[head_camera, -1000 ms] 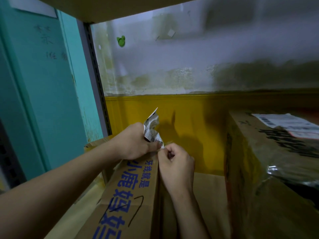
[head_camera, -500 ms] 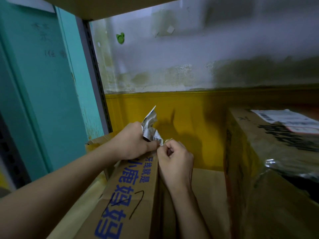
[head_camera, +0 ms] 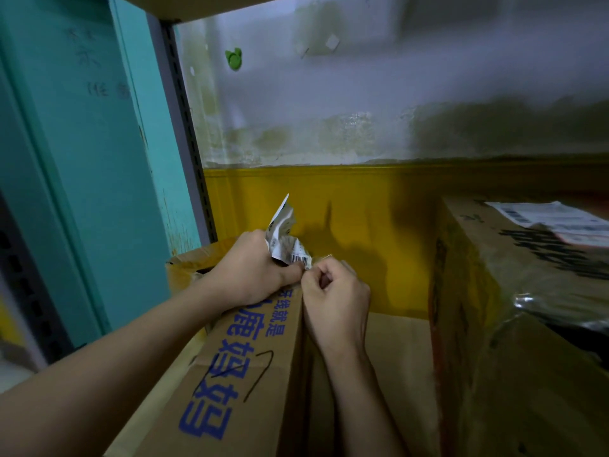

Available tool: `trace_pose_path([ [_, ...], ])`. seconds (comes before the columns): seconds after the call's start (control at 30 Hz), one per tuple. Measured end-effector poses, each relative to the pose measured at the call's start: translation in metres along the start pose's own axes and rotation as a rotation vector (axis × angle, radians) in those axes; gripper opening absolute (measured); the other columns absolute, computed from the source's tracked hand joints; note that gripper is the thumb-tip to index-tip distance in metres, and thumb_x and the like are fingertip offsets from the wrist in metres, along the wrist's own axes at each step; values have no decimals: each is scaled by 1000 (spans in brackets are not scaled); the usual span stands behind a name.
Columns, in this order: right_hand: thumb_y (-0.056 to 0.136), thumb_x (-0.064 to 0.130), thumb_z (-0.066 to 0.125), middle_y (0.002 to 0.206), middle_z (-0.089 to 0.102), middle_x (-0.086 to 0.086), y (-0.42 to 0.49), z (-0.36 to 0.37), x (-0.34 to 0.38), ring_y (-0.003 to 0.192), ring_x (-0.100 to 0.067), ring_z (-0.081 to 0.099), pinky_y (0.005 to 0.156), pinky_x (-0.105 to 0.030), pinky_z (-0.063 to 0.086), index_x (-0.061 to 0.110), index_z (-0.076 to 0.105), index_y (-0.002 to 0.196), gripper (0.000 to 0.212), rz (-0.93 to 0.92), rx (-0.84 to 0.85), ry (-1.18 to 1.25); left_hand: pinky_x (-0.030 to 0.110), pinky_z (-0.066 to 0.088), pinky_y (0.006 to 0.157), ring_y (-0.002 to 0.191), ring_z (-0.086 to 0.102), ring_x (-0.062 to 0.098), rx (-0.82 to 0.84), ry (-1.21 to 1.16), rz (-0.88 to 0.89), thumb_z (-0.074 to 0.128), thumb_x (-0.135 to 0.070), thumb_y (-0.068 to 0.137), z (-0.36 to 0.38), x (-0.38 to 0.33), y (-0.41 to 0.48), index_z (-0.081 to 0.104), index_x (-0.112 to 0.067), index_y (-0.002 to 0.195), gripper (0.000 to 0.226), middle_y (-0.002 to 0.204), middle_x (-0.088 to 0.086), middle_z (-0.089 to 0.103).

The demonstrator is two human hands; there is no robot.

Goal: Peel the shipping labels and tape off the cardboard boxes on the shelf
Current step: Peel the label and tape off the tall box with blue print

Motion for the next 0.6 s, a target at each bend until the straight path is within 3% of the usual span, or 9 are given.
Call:
trace_pose_path([
  [0.07,76,2,68,63,47,3,0,-1,2,52,2,38,52,-2,29,21,50,61,30,-13,-16,5,41,47,66,69,62,19,-13,-15,-10,71,-23,87,1,1,0,67,-3,77,22,73,6,67],
  [0.2,75,1,69,62,44,6,0,-1,4,51,5,36,52,0,28,25,45,61,36,-13,-50,8,42,49,65,67,63,16,1,-15,-25,65,-37,81,1,3,1,67,-7,77,30,72,3,67],
  [0.33,75,0,69,62,44,5,-1,-1,5,50,4,36,52,1,28,24,44,61,37,-6,-61,5,44,49,65,65,62,17,-1,1,-22,71,-24,87,2,4,1,66,-5,75,23,71,5,66],
  [0.6,74,4,69,65,51,3,-1,2,-1,52,3,36,54,-1,28,15,58,62,20,13,-53,-21,49,49,64,68,62,28,-27,-85,-84,72,-20,81,2,6,-1,64,0,75,23,72,12,66],
])
Point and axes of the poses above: each hand's wrist, its own y-axis towards the middle knuckle, its own z-axis out of the palm, x = y × z, the point moved 4 cm from there along y, towards the middle knuckle
